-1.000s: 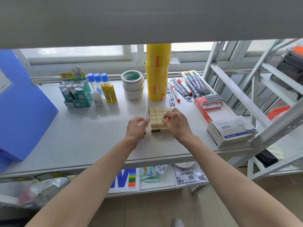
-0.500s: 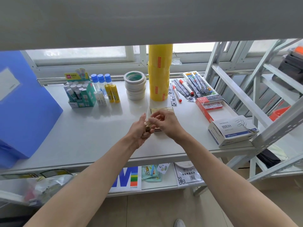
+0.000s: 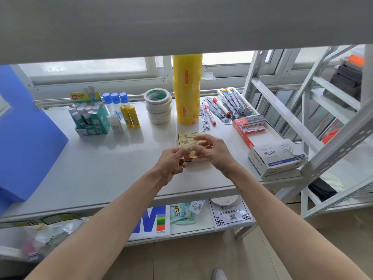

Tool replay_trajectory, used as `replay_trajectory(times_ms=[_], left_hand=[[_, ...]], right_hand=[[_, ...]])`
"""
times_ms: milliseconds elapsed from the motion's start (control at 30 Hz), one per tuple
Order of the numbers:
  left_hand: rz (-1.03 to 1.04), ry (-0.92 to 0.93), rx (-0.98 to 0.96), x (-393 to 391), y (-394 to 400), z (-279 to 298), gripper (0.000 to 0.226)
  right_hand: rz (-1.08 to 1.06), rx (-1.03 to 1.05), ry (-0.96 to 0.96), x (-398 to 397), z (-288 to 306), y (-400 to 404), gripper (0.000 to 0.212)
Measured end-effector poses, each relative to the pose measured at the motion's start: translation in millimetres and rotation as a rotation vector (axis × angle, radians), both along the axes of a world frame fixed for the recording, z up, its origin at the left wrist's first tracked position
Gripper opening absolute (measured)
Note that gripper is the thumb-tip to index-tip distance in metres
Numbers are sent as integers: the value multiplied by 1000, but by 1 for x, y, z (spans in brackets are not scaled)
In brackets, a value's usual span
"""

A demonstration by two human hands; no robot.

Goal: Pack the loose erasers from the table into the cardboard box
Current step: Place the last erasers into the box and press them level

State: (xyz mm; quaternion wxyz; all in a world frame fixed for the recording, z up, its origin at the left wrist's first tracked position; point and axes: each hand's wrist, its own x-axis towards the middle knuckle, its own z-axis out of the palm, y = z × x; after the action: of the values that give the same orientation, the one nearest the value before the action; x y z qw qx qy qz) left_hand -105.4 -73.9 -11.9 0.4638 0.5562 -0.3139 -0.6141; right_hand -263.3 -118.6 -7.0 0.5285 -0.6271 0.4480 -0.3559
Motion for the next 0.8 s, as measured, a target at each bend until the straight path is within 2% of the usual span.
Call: replay_trajectory(times_ms=[67,200,367,467,600,800], left_hand=[[-4,-17,-8,-2,-3,0,19],[55,-78,-16,-6,-7,1,33],[190,-390,-34,7,-13,-7,18],[146,-493,-23,12,-15,-16,24],[118,-523,-8,9,-16,-21,22],[94,-541,7,8,-14,-24,23]], right_hand=[[14,-92,120,-5,-1,-3,32],[-87,-202,243,-16,1,-9,28],[-163,-318,451,-33,-4,-22,21],[-120,-367,559,-33,-9,-30,17],[-42,-381,619,-25,-12,-37,18],[-40,-367,620,-22,-19,-38,23]])
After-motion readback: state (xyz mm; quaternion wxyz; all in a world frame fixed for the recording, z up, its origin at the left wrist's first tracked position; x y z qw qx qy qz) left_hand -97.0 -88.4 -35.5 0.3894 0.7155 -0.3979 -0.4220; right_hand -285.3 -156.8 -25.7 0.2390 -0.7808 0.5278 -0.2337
